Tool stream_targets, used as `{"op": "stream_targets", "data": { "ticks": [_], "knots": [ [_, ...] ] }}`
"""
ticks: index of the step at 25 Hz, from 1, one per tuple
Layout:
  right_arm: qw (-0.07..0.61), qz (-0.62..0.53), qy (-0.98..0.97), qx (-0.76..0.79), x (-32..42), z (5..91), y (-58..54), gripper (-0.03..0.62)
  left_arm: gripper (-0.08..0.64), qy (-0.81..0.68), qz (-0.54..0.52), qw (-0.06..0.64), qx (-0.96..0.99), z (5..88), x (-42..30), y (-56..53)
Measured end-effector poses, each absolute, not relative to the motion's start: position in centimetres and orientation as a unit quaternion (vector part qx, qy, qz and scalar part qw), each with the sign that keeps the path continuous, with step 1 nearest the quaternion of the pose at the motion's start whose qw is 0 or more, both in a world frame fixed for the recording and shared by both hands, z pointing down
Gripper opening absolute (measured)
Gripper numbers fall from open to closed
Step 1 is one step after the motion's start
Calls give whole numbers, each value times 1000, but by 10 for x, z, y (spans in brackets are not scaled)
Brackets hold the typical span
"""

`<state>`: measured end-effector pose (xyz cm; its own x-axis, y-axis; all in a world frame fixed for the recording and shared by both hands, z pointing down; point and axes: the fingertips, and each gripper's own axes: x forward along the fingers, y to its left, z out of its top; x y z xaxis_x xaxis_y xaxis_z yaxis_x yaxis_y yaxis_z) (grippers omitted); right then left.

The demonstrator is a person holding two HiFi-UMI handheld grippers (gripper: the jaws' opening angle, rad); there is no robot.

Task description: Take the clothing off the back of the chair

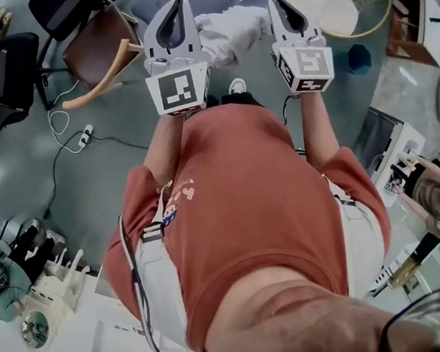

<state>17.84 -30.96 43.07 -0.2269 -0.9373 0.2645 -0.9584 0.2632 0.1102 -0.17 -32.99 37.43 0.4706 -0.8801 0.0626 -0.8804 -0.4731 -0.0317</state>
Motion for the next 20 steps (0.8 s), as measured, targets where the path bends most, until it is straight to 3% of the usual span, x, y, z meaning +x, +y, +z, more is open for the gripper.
{"op": "stream_targets", "data": {
  "ticks": [11,20],
  "knots": [
    [287,97,-842,446,138,528,-287,282,14,-531,42,20,846,401,-17,-322],
    [450,88,-843,283,114,602,-252,346,14,-550,27,14,834,407,-30,-318]
  ]
}}
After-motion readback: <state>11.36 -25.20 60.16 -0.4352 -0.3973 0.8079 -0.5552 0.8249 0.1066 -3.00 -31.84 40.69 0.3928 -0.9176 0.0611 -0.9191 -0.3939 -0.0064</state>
